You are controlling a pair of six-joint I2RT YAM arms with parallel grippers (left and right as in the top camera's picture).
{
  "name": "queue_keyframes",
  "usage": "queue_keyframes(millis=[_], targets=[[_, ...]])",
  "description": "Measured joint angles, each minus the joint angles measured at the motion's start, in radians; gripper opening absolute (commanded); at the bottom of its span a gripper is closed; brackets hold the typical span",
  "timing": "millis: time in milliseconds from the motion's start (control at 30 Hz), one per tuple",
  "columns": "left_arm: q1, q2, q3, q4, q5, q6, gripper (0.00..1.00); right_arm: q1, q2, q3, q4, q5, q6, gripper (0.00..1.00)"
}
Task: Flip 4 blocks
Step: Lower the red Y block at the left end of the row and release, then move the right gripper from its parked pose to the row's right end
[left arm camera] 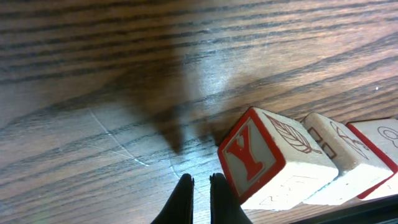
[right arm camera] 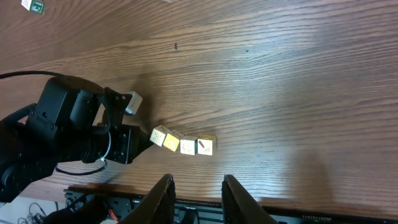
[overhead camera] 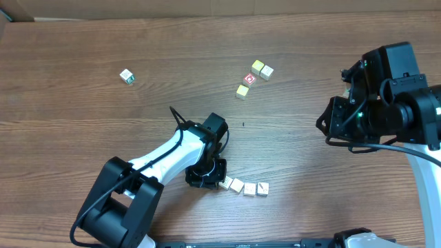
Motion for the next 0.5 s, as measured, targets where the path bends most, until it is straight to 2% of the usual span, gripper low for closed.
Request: queue_keyframes(millis=[500], targets=[[-0.028, 0.0, 0.0, 0.006, 0.014, 0.0, 0.04, 0.0, 0.0, 0.0, 0.0, 0.0, 0.0, 0.27]])
